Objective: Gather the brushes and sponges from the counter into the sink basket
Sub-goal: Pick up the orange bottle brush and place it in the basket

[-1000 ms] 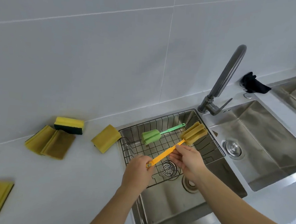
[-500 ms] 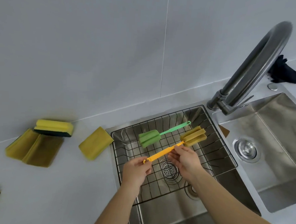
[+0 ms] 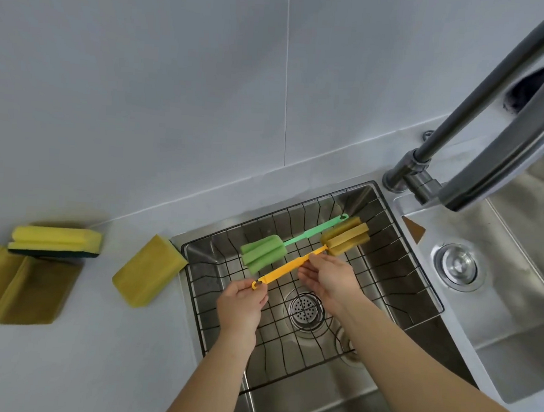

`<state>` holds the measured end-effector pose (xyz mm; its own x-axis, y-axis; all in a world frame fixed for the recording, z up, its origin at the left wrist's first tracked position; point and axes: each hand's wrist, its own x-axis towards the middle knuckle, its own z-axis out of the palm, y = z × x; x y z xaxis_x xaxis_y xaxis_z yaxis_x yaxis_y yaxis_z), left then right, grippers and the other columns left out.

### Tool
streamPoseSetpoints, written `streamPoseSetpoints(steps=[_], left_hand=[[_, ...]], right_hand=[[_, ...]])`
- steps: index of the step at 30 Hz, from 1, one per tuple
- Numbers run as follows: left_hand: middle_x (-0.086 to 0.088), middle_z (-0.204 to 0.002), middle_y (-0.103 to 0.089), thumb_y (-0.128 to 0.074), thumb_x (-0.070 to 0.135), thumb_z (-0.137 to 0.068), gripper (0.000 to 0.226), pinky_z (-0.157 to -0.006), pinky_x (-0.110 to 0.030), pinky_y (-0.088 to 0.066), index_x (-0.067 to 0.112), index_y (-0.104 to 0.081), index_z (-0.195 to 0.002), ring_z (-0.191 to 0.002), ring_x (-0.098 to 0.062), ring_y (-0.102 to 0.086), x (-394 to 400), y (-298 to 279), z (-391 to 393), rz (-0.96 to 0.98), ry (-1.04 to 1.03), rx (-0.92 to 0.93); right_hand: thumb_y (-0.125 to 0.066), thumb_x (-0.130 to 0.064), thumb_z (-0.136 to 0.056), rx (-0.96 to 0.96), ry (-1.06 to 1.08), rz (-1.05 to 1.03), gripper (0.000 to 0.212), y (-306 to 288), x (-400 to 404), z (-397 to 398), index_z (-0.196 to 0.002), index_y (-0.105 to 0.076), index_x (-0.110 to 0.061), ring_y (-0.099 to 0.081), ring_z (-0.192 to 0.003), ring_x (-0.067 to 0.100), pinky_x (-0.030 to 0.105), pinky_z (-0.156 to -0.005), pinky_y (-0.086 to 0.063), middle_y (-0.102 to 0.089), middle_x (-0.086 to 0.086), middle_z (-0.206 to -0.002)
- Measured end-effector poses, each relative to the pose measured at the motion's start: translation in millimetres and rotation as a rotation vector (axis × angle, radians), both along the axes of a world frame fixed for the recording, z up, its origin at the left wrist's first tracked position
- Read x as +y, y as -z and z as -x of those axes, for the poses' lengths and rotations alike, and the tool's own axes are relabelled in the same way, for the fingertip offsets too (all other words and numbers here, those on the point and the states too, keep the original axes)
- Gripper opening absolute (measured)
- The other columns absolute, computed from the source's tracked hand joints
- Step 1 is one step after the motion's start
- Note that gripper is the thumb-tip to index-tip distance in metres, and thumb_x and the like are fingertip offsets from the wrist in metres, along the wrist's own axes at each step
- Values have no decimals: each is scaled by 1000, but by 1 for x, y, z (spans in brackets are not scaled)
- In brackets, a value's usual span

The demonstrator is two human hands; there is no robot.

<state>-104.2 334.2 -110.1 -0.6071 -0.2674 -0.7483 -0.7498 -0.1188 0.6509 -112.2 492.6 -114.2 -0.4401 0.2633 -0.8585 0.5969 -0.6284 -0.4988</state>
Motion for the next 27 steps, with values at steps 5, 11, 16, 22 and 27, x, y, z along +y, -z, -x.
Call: streamPoseSetpoints(steps=[5, 11, 16, 22, 27], left_hand=[[-12, -92, -71, -74, -2, -78, 24, -73, -29, -57, 3, -68, -101, -87, -21, -69, 5, 4, 6, -7, -43, 1], [-14, -93, -71, -74, -1, -79, 26, -70, -28, -58, 1, -65, -103, -84, -23, -69, 10, 8, 15, 30, -47, 10], [-12, -83, -67, -73, -1, -80, 23, -65, -29, -57, 0, -63, -101, -75, -21, -66, 11, 12, 19, 67, -49, -28], [-10, -86, -66, -69, -3, -82, 19, -70, -28, -56, 0, -67, -101, -82, -21, -66, 11, 17, 18, 74, -42, -42], [-10, -94, -66, -68, -4, -83, 24, -70, -26, -56, 1, -67, -106, -87, -22, -67, 8, 16, 17, 65, -48, -41]], right_hand=[[-56, -4, -97, 0, 55, 22, 9, 3, 2, 5, -101, -62, 1, -67, -76, 24, 35, -71, -59, -67, 17, -88], [-57, -6, -97, -17, 87, 28, 10, 7, 1, 11, -102, -61, 2, -70, -76, 24, 32, -67, -59, -69, 17, -89], [-59, -9, -96, -44, 59, 6, 10, 9, -2, 13, -97, -63, 0, -70, -74, 22, 33, -69, -60, -70, 15, -83], [-57, -7, -97, -35, 53, 9, 12, 8, -1, 11, -105, -61, 1, -71, -79, 24, 34, -73, -60, -70, 17, -90], [-56, -7, -98, -34, 47, 19, 9, 1, -5, 8, -102, -60, -1, -70, -86, 27, 33, -72, -59, -69, 20, -99]])
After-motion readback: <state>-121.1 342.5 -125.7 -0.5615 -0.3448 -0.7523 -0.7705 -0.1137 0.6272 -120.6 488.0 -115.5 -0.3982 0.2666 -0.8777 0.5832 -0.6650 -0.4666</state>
